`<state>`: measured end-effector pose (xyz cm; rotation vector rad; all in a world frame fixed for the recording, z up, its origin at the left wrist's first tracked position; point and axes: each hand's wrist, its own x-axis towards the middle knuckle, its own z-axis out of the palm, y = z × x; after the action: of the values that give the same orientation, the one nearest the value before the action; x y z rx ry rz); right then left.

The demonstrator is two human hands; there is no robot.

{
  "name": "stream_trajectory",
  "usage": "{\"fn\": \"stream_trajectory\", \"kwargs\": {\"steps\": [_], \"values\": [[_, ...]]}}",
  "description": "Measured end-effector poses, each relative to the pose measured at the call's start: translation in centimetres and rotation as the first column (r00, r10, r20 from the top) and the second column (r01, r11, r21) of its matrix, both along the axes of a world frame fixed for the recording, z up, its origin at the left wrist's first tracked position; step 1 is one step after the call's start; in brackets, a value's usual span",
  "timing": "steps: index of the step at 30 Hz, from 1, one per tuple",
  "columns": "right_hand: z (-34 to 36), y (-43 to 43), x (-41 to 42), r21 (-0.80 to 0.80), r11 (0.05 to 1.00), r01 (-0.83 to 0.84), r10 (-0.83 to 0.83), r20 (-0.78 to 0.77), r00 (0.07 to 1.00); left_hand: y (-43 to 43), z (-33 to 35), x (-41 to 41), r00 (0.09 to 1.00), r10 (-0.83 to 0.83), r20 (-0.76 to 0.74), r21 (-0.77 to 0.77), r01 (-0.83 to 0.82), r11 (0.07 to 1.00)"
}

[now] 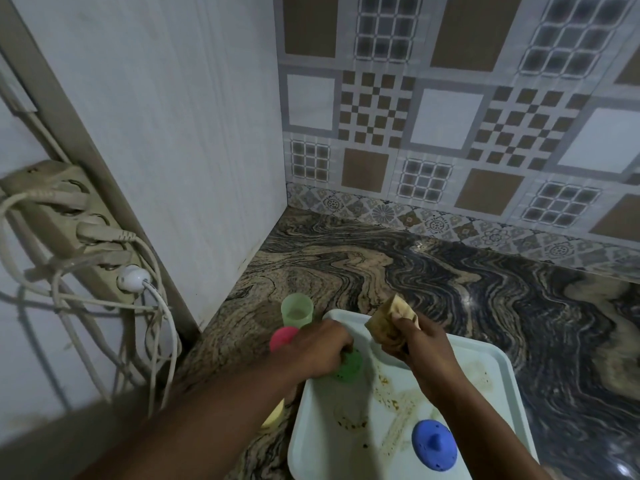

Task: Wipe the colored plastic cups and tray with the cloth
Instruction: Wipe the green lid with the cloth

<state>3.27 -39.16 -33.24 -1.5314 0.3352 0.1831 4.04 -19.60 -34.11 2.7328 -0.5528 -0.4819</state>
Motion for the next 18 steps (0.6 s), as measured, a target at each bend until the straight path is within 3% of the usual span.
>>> {"fn": "stream_trajectory", "kwargs": {"steps": [3,6,8,13,15,18], "values": [[-0.4,0.4,-0.9,-0.26,0.963,-0.072,0.133,0.225,0.965,0.3,0.6,0.6,0.996,0.066,0.056,-0.23,-0.051,0.972],[-1.2,0.8,-1.2,-0.463,0.871,-0.163,0.352,0.357,0.865,0.4,1.6,1.2,0.979,0.124,0.159,-0.353,-0.061,0.934],[-1.8,0.7,-1.3,-0.591,0.789,-0.171,0.457,0.378,0.805,0.6,2.0,1.5,0.965,0.127,0.231,-0.359,-0.036,0.933],[-0.9,-0.2,-1.5,-0.739,0.635,-0.223,0.63,0.329,0.704,2.3,1.6,1.5,0.942,0.153,0.299,-0.362,-0.037,0.932],[-0.4,-0.5,-1.3,-0.692,0.679,-0.246,0.603,0.334,0.724,2.7,1.6,1.4,0.922,0.191,0.337,-0.382,-0.052,0.923],[0.0,-0.3,-0.4,-0.291,0.956,-0.039,0.148,0.362,0.92,2.3,2.2,1.4,0.872,0.217,0.438,-0.411,-0.021,0.912]]}}
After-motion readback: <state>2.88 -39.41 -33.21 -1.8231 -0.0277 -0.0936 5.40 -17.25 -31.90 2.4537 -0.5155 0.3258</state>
